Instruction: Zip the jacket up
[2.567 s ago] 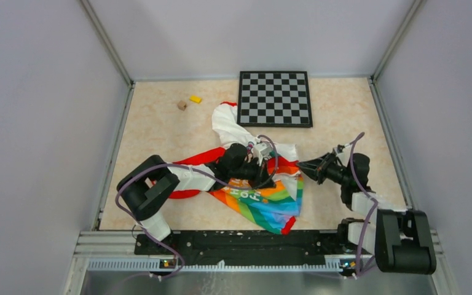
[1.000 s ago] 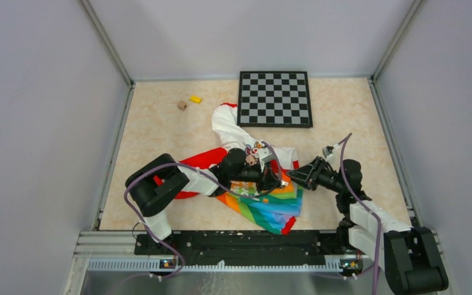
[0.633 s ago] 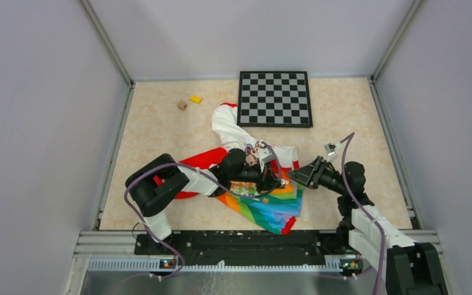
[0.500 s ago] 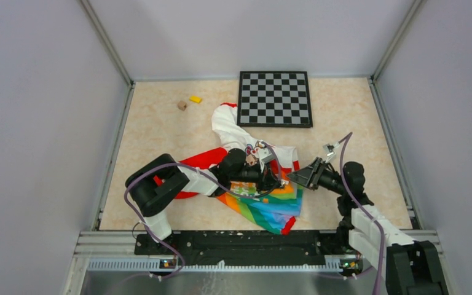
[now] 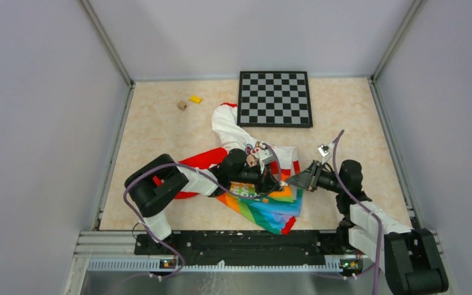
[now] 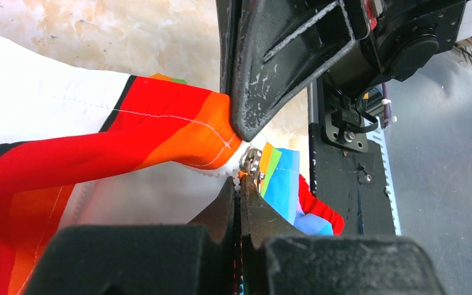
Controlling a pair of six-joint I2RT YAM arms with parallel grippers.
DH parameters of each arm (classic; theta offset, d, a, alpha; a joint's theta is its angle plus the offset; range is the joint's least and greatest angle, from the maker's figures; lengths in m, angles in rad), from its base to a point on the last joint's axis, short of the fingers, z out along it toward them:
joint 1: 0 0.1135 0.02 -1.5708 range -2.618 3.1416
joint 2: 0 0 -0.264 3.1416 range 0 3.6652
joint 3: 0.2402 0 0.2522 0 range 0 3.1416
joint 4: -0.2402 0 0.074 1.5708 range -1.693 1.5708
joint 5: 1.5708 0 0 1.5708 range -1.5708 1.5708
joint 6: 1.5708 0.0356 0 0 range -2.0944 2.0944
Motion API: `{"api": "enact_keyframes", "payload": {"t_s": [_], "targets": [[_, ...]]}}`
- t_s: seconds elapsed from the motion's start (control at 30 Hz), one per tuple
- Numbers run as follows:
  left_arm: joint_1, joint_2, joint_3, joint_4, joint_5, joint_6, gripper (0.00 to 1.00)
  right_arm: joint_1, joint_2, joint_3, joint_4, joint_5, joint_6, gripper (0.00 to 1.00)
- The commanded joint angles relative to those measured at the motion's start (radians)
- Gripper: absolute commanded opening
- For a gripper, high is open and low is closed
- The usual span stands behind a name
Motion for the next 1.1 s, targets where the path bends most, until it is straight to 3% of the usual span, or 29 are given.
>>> {"api": "enact_keyframes", "payload": {"t_s": [0.0,0.27,0.5,0.63,0.83,0.97,1.07], "targets": [[0.006,-0.073,-0.005,0.001,0.024,0.016,0.00,0.008,0.013,0.046,0.099,0.012,-0.093,0.00],[0.023,-0.174,-0.089,-0.019,0.012,0.064,0.00,0.008,0.109,-0.019,0.541,0.001,-0.019,0.00],[0.031,-0.245,-0.195,0.112,0.021,0.083,0.00,0.007,0.357,-0.065,1.148,-0.097,0.214,0.00],[0.031,-0.279,-0.277,0.259,0.013,0.112,0.00,0.031,0.397,-0.047,1.155,-0.118,0.205,0.00],[0.031,-0.264,-0.288,0.380,-0.005,0.240,0.00,0.056,0.275,-0.030,1.115,-0.141,0.205,0.00],[0.030,-0.252,-0.347,0.589,-0.033,0.264,0.00,0.059,0.174,-0.030,1.012,-0.148,0.172,0.00],[0.030,-0.257,-0.335,0.556,-0.031,0.337,0.00,0.062,0.111,-0.026,1.007,-0.156,0.185,0.00]]}}
